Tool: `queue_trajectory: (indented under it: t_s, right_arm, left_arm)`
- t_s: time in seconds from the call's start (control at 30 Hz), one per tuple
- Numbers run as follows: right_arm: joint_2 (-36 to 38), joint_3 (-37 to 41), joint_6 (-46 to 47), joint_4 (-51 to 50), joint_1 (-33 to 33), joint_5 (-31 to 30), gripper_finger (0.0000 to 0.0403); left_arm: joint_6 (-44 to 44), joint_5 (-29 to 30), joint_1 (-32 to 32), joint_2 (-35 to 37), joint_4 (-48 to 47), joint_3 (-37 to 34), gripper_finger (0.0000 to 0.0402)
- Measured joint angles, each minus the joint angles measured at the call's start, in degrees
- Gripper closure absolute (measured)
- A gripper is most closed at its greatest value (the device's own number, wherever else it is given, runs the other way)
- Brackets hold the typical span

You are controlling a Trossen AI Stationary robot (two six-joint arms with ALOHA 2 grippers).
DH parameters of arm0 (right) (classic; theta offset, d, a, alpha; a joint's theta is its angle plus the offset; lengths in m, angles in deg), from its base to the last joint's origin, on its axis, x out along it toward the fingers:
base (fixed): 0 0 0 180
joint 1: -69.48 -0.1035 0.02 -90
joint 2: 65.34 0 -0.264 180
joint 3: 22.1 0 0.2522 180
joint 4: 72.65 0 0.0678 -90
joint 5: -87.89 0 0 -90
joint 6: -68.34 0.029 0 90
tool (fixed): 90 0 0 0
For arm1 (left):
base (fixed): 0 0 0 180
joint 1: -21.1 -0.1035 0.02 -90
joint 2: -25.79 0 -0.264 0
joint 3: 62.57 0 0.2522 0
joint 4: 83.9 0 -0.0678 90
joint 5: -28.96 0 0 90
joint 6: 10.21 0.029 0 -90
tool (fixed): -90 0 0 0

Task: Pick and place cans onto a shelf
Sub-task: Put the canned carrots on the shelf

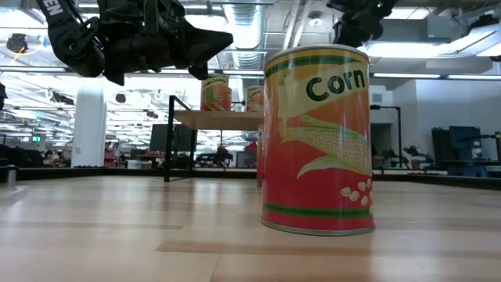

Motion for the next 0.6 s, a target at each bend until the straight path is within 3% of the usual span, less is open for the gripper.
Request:
queue_trajectory:
  t_s: [0.3, 0.6]
  right_arm:
    - [-0.02, 0.00, -0.25, 0.63, 8.97, 5.89, 0.0393]
    - [-1.90, 0.04, 5.73, 1.60, 10.97, 6.34, 0.0392]
  left_arm:
    - [0.00, 0.00, 0.00, 0.00, 0.04, 0.00, 0.0401]
    - [0.62, 0.21, 0.00, 0.00, 0.04, -0.02, 0.0401]
